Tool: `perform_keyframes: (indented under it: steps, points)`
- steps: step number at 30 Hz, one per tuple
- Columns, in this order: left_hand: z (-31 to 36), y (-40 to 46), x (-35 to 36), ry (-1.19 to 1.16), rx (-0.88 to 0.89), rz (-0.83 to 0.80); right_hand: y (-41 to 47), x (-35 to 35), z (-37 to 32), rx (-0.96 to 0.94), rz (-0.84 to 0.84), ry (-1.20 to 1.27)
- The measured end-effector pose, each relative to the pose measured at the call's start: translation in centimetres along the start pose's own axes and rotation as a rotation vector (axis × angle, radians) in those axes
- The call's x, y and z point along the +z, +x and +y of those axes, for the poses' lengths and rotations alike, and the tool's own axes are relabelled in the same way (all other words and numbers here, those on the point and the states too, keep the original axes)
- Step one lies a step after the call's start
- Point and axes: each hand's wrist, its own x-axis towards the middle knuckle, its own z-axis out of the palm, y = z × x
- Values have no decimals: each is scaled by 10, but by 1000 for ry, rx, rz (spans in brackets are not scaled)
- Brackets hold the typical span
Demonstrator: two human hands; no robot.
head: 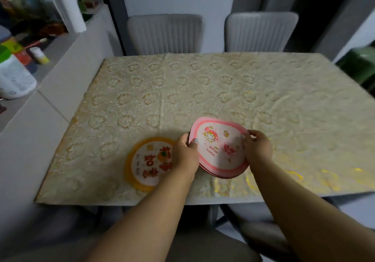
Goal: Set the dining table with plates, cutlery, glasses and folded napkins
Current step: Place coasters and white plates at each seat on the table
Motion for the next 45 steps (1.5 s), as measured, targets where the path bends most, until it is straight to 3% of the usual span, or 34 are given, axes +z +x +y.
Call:
perform_keyframes:
  steps: [7, 13, 22, 29, 33, 39, 42, 45]
  points:
    - [28, -37, 95, 237, 89, -161, 34, -105, 31, 41, 127, -48]
    - [41, -56, 173, 382, 138, -257, 86, -172, 59, 62, 102, -125]
    - [37, -65, 272, 458, -96, -93, 165, -220, 101, 40, -37, -220]
    - [10, -78, 298, 822, -87, -31, 175, -216, 132, 37, -154, -375]
    - [14, -84, 303, 725, -40, 1, 177, -218, 127, 59, -252, -363]
    - [19, -77, 301, 505, -177, -36, 178, -225, 119, 11, -325, -348]
    - [29, -84, 308, 451, -74, -107, 181, -234, 128, 39, -291, -409]
    - [44, -97, 322, 225, 35, -209, 186, -247, 135, 116, -237, -390]
